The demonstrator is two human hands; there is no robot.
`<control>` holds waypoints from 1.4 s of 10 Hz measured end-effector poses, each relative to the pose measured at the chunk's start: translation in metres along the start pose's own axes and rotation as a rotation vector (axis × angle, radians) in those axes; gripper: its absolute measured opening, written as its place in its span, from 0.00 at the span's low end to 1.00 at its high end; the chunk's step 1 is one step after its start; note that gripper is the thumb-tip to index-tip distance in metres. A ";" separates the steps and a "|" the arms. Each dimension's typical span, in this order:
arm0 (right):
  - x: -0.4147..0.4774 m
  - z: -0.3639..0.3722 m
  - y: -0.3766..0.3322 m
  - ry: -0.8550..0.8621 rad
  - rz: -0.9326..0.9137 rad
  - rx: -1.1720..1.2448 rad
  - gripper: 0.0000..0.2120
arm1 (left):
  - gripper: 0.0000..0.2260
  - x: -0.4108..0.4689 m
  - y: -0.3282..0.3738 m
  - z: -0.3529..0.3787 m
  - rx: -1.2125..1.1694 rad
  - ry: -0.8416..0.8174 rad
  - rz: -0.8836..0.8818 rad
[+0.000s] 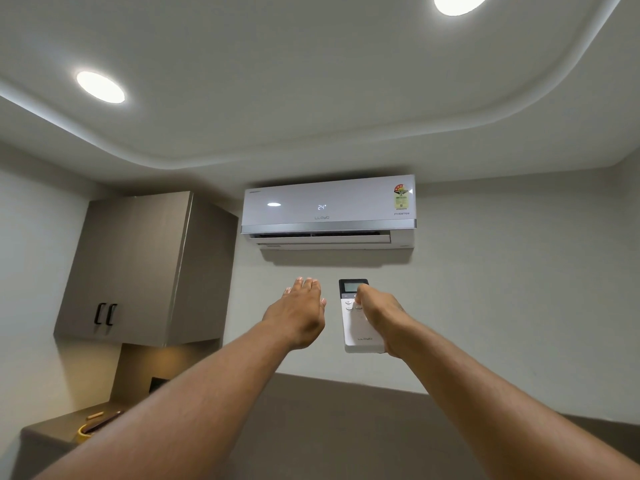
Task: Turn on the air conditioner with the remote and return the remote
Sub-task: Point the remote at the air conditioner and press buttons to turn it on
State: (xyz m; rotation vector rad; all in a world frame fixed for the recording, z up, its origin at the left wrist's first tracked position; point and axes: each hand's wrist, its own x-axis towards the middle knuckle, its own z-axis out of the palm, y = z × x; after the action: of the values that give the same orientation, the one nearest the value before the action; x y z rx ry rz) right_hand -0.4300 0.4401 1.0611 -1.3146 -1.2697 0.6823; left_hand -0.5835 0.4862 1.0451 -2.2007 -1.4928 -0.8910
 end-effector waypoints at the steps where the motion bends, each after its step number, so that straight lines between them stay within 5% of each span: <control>1: -0.001 0.002 -0.002 -0.010 -0.004 -0.008 0.08 | 0.25 -0.001 0.000 0.002 -0.007 -0.004 -0.002; 14: 0.009 0.014 0.013 -0.013 0.020 -0.015 0.08 | 0.25 0.000 -0.012 0.016 -0.011 -0.022 -0.013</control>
State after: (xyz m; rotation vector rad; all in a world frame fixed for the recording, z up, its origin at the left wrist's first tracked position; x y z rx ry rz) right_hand -0.4375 0.4559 1.0484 -1.3385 -1.2762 0.6973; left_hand -0.5899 0.5002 1.0319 -2.2179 -1.5176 -0.8837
